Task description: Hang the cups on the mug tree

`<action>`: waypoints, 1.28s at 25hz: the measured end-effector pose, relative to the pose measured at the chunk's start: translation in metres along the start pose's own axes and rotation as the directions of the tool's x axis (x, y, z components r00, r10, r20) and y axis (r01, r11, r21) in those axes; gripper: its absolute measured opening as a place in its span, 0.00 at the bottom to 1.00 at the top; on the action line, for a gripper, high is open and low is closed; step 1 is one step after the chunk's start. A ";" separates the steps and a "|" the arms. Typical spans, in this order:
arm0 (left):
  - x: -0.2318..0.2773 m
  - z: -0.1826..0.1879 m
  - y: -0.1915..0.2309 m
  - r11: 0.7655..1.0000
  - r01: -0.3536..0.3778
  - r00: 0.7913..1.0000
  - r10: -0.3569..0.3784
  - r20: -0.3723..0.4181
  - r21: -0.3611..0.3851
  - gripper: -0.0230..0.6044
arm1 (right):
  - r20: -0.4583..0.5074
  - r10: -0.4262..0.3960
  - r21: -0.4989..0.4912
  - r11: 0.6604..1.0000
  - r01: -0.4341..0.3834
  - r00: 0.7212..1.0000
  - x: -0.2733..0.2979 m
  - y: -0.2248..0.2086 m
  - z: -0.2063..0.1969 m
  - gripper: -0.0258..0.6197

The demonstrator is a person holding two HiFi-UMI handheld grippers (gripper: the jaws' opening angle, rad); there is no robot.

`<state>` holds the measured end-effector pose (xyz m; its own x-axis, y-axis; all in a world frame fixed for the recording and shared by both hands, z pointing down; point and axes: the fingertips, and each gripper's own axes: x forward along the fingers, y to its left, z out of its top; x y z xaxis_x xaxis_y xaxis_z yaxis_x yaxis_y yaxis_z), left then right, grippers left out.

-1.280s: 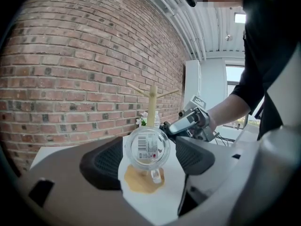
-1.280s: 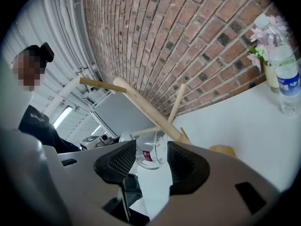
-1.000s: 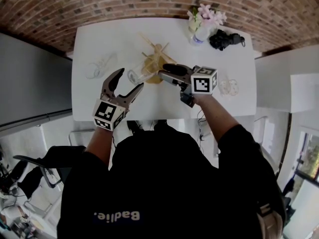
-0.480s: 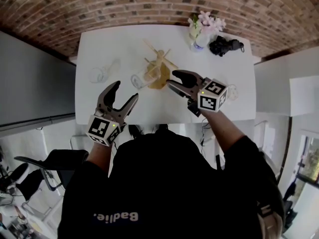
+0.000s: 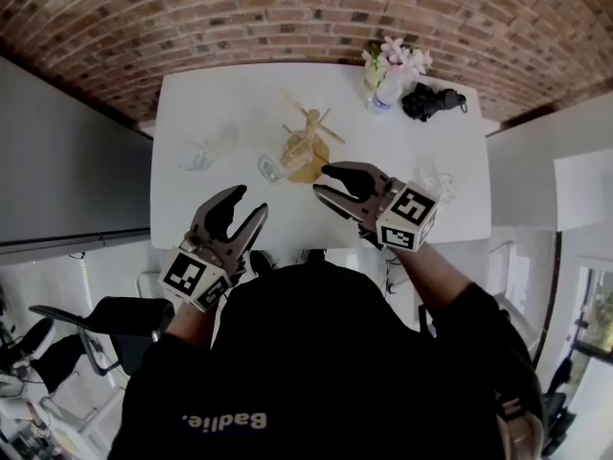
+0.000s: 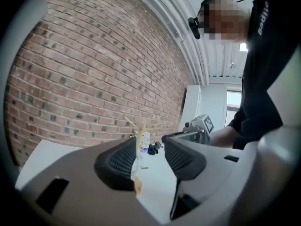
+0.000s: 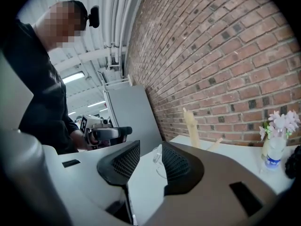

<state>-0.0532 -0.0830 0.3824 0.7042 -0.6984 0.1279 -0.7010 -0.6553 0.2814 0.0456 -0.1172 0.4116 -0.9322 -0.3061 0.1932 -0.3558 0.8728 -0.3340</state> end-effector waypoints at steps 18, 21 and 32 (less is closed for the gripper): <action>-0.014 0.021 -0.025 0.998 0.058 0.998 -0.058 -0.005 0.012 0.04 | 0.039 0.042 -0.085 0.996 -0.039 0.998 0.006 0.053 0.027 0.10; -0.014 0.022 -0.026 0.998 0.051 0.999 -0.051 -0.009 0.025 0.04 | 0.045 0.048 -0.092 0.995 -0.044 0.998 0.006 0.058 0.031 0.09; -0.017 0.021 -0.031 0.998 0.069 0.998 -0.069 -0.002 0.016 0.04 | 0.040 0.063 -0.114 0.992 -0.058 0.997 0.009 0.069 0.032 0.09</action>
<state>-0.0462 -0.0566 0.3515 0.7509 -0.6513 0.1097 -0.6527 -0.7063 0.2740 0.0101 -0.0714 0.3609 -0.9547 -0.2653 0.1347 -0.2910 0.9269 -0.2370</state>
